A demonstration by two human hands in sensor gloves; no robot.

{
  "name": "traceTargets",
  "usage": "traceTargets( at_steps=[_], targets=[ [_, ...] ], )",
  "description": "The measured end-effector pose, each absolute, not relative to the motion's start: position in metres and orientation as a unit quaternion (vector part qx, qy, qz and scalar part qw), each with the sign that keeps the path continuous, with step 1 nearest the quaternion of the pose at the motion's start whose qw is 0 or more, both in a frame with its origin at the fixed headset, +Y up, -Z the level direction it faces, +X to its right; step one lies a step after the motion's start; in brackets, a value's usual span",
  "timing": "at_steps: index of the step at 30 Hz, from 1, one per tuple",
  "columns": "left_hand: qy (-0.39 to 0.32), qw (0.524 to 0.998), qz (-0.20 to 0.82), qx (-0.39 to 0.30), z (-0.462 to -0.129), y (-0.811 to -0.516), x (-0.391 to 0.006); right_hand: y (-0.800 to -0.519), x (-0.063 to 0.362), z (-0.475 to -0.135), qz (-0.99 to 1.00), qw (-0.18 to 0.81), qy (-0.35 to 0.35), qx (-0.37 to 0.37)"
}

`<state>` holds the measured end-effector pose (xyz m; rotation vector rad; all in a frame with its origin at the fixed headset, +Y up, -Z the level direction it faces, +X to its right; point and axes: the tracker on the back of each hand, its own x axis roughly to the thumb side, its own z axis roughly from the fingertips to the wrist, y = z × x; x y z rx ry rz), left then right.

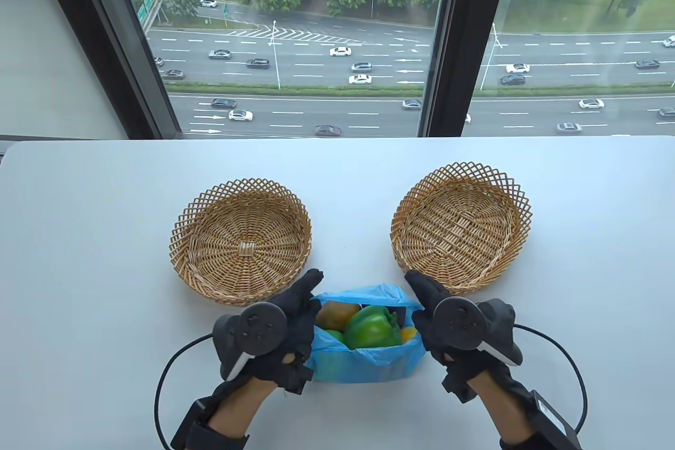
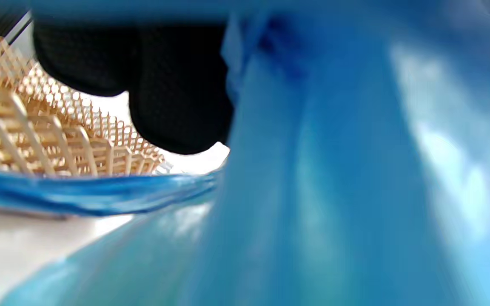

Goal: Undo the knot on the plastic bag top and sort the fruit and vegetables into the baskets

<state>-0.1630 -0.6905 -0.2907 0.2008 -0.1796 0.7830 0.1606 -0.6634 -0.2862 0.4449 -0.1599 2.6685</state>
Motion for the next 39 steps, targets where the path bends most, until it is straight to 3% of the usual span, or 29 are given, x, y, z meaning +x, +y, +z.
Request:
traceTargets(
  at_steps=[4,6,12,15,17,20,27,29,35,39],
  targets=[
    [-0.07,0.899,0.432,0.027,-0.303,-0.703,-0.174,-0.665,0.173,-0.292,0.939,0.288,-0.003,0.186],
    [-0.103,0.903,0.416,-0.001,-0.305,-0.704,-0.174,-0.669,0.171,-0.294,0.948,0.24,0.034,0.205],
    [-0.284,0.9,0.331,-0.008,-0.287,-0.677,-0.161,-0.662,0.162,-0.28,0.95,0.128,-0.023,0.284],
    [-0.312,0.919,0.241,-0.033,-0.281,-0.675,-0.151,-0.666,0.155,-0.279,0.932,0.151,0.034,0.328],
    [-0.315,0.922,0.211,-0.079,-0.279,-0.679,-0.146,-0.671,0.152,-0.279,0.931,0.12,0.091,0.332],
    [-0.326,0.914,0.196,-0.142,-0.278,-0.683,-0.143,-0.675,0.152,-0.279,0.934,0.074,0.116,0.329],
    [-0.32,0.939,0.124,-0.005,-0.274,-0.682,-0.136,-0.68,0.146,-0.279,0.933,0.043,0.134,0.331],
    [-0.316,0.941,0.118,-0.009,-0.273,-0.682,-0.136,-0.677,0.15,-0.279,0.935,0.045,0.136,0.324],
    [-0.321,0.939,0.102,0.073,-0.27,-0.678,-0.138,-0.675,0.148,-0.277,0.939,0.044,0.001,0.342],
    [-0.329,0.937,0.104,0.051,-0.271,-0.675,-0.143,-0.671,0.152,-0.277,0.94,0.064,0.012,0.335]
  ],
)
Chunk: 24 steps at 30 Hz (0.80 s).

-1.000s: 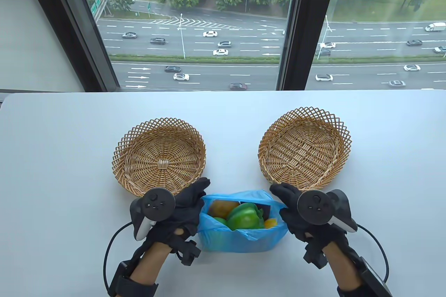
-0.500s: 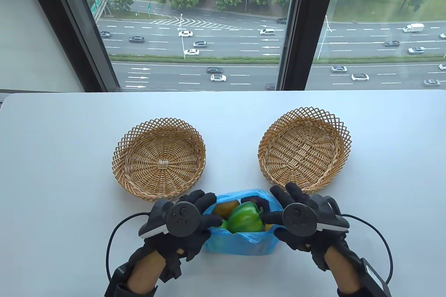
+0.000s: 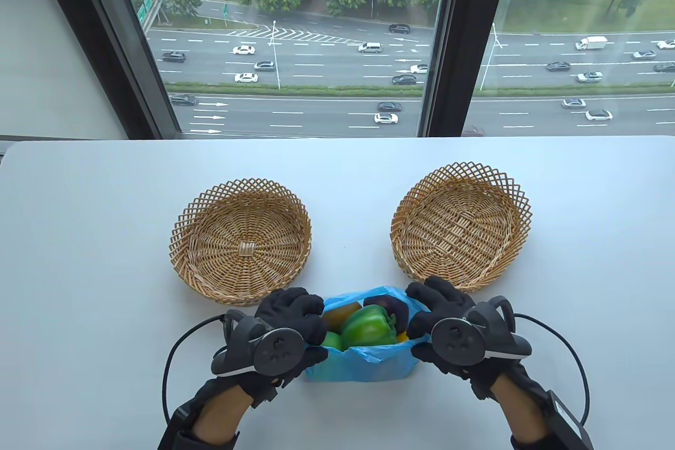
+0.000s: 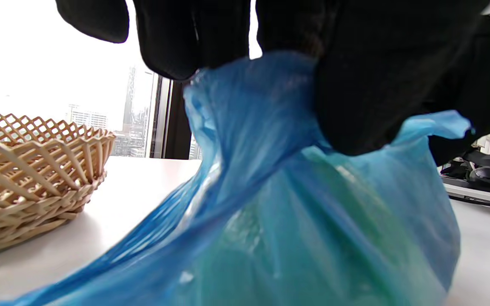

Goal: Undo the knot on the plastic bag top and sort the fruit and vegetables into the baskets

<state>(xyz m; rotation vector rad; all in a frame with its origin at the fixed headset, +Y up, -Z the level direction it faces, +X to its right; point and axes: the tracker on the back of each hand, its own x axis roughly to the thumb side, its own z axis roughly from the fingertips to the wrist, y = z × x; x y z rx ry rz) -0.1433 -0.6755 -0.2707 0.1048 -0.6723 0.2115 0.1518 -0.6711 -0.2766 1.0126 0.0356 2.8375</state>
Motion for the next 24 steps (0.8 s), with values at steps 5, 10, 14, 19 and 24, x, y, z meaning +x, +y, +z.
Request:
traceTargets(
  at_steps=[5,10,14,19,24],
  targets=[
    [-0.345,0.913,0.217,-0.024,-0.275,-0.669,-0.155,-0.668,0.164,-0.28,0.93,0.102,0.079,0.345],
    [-0.343,0.919,0.18,-0.075,-0.277,-0.676,-0.151,-0.675,0.169,-0.286,0.916,0.185,0.13,0.332],
    [-0.337,0.932,0.128,-0.049,-0.275,-0.68,-0.145,-0.681,0.161,-0.286,0.924,0.106,0.162,0.329],
    [-0.339,0.935,0.102,0.031,-0.273,-0.683,-0.139,-0.684,0.152,-0.283,0.931,0.074,0.123,0.335],
    [-0.327,0.924,0.112,0.164,-0.268,-0.674,-0.148,-0.672,0.156,-0.279,0.937,0.063,-0.033,0.343]
  ],
)
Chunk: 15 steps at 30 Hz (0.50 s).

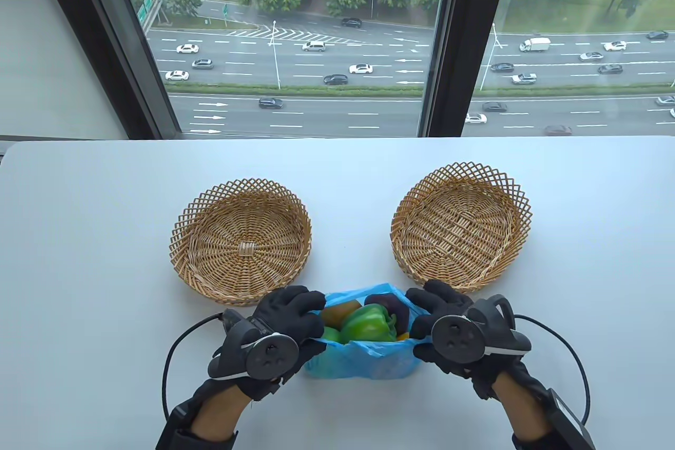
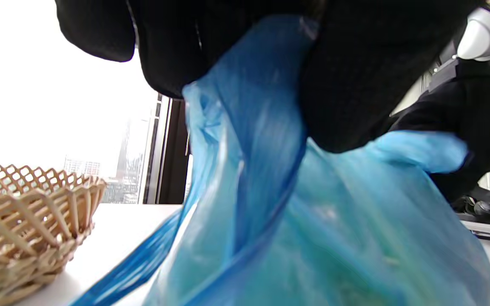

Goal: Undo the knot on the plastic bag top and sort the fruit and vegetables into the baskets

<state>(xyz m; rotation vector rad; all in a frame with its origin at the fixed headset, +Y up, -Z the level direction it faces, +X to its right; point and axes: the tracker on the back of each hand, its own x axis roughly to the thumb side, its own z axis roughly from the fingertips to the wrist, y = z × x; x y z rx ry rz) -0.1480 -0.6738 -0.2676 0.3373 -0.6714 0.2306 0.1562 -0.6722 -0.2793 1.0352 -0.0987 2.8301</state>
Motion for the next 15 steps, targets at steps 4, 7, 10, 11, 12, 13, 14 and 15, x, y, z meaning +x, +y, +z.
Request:
traceTargets(
  at_steps=[4,7,10,11,12,13,14,15],
  targets=[
    [-0.337,0.93,0.127,0.08,-0.272,-0.675,-0.15,-0.67,0.155,-0.277,0.935,0.048,-0.008,0.352],
    [-0.344,0.919,0.188,0.029,-0.276,-0.676,-0.154,-0.673,0.153,-0.276,0.936,0.017,0.059,0.346],
    [-0.326,0.903,0.252,0.12,-0.274,-0.668,-0.159,-0.663,0.16,-0.276,0.931,0.112,0.049,0.344],
    [-0.324,0.903,0.246,0.139,-0.272,-0.666,-0.158,-0.66,0.161,-0.276,0.932,0.138,0.015,0.334],
    [-0.314,0.906,0.229,0.169,-0.269,-0.663,-0.154,-0.655,0.161,-0.274,0.933,0.164,-0.044,0.317],
    [-0.31,0.91,0.208,0.178,-0.268,-0.661,-0.15,-0.652,0.16,-0.271,0.932,0.174,-0.095,0.303],
    [-0.313,0.919,0.169,0.168,-0.267,-0.659,-0.142,-0.648,0.155,-0.268,0.926,0.171,-0.154,0.3],
    [-0.314,0.924,0.15,0.157,-0.266,-0.659,-0.136,-0.646,0.15,-0.266,0.928,0.147,-0.162,0.303]
  ],
)
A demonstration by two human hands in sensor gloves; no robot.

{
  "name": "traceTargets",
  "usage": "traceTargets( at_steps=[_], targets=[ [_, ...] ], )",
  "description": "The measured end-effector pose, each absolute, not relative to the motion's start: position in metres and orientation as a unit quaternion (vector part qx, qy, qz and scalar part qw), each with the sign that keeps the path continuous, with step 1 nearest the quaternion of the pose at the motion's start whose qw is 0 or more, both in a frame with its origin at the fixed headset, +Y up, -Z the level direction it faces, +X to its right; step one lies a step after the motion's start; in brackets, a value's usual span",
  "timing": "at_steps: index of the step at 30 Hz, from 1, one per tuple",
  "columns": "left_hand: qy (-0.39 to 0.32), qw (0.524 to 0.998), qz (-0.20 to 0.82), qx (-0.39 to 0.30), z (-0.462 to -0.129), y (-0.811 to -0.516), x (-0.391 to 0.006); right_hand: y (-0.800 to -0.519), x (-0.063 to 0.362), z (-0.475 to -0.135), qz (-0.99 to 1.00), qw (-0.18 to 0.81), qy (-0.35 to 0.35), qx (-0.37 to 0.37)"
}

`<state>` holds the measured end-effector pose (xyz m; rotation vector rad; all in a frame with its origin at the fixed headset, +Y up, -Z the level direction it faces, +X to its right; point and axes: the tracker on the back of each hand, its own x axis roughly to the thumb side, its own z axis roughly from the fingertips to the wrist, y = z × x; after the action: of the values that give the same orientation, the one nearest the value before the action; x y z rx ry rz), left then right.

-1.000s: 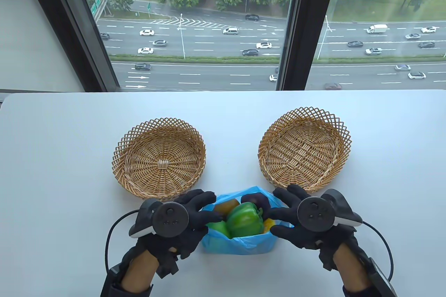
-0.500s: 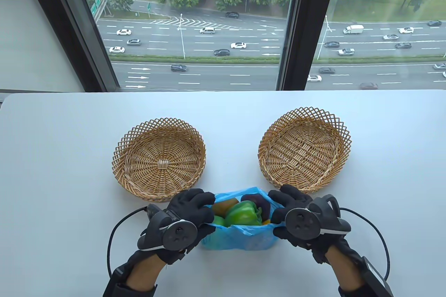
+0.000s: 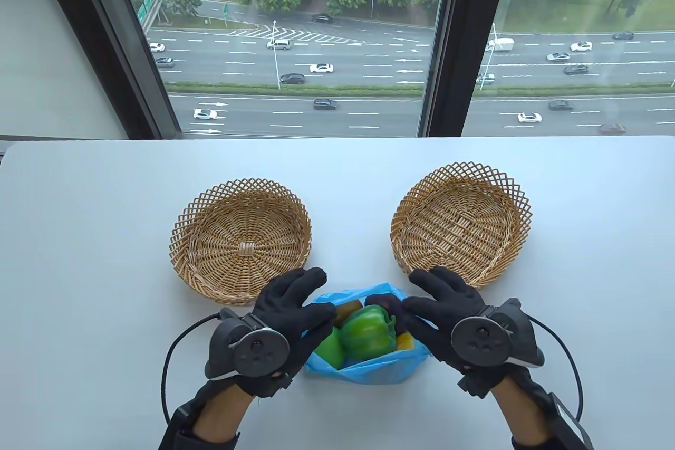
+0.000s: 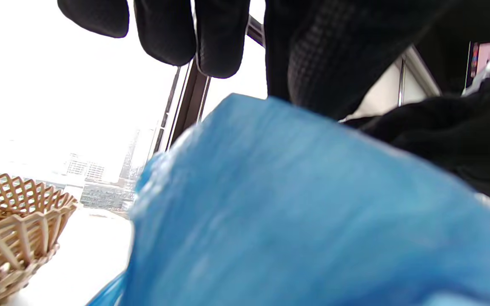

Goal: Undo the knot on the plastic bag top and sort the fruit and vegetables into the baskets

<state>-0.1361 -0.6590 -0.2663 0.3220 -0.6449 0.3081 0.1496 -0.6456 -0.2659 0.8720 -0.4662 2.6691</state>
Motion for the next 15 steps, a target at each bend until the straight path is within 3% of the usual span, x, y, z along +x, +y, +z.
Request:
traceTargets(
  at_steps=[2,5,9,15],
  targets=[
    [-0.319,0.934,0.108,0.116,-0.269,-0.662,-0.123,-0.647,0.133,-0.263,0.942,0.059,-0.139,0.3],
    [-0.314,0.948,0.045,0.019,-0.277,-0.672,-0.112,-0.662,0.116,-0.272,0.955,-0.06,-0.022,0.289],
    [-0.287,0.954,0.027,-0.087,-0.286,-0.689,-0.113,-0.685,0.116,-0.287,0.955,-0.064,0.074,0.282],
    [-0.266,0.957,0.007,-0.117,-0.293,-0.705,-0.119,-0.694,0.117,-0.293,0.954,-0.067,0.082,0.281]
  ],
)
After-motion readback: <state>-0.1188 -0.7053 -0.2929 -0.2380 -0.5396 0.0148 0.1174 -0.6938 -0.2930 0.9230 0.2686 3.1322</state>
